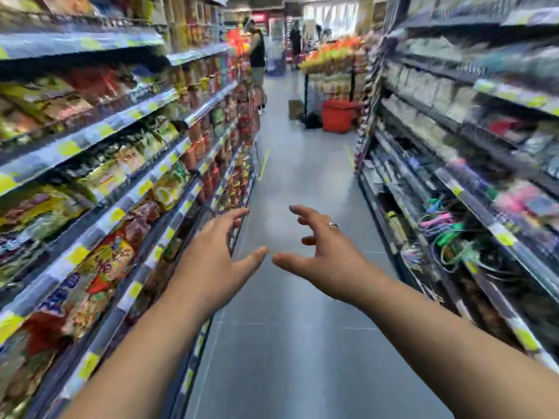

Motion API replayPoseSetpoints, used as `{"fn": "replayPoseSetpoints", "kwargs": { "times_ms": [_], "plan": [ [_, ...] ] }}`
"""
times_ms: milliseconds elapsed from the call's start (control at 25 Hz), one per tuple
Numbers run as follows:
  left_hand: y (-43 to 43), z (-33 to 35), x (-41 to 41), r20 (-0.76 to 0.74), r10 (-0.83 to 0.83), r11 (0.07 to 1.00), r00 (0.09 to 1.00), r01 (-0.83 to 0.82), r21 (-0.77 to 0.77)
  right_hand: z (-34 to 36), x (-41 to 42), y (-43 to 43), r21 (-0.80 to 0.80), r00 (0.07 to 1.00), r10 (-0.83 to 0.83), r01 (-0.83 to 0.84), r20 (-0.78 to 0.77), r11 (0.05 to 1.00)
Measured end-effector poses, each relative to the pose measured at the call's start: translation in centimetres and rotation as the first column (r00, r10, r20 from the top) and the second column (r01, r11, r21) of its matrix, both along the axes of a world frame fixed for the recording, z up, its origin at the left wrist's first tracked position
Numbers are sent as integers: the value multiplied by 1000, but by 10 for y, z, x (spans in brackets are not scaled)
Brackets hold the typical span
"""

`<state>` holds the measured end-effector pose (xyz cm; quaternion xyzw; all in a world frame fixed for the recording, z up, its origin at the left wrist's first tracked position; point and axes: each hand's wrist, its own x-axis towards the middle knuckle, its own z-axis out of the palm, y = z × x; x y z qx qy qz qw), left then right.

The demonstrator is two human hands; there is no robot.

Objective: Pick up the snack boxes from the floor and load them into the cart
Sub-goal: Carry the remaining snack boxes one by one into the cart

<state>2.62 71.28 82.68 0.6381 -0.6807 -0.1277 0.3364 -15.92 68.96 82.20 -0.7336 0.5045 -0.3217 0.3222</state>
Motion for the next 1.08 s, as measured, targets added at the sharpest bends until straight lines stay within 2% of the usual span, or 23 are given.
{"fn": "replayPoseSetpoints", "kwargs": {
  "times_ms": [240,400,800,1080],
  "plan": [
    [-152,-31,-66,-6,-249,968,969,249,37,-39,-68,-122,76,972,-234,234,-8,969],
    [-258,-50,-98,6,-279,958,960,277,76,-58,-101,-226,145,954,-296,286,50,947],
    [-497,-95,-143,-12,-331,922,944,326,211,-101,-164,-445,259,923,-383,376,-21,890],
    [-711,-144,-179,-25,-513,815,858,495,301,-166,-181,-595,373,826,-555,549,-104,748]
  ]
}}
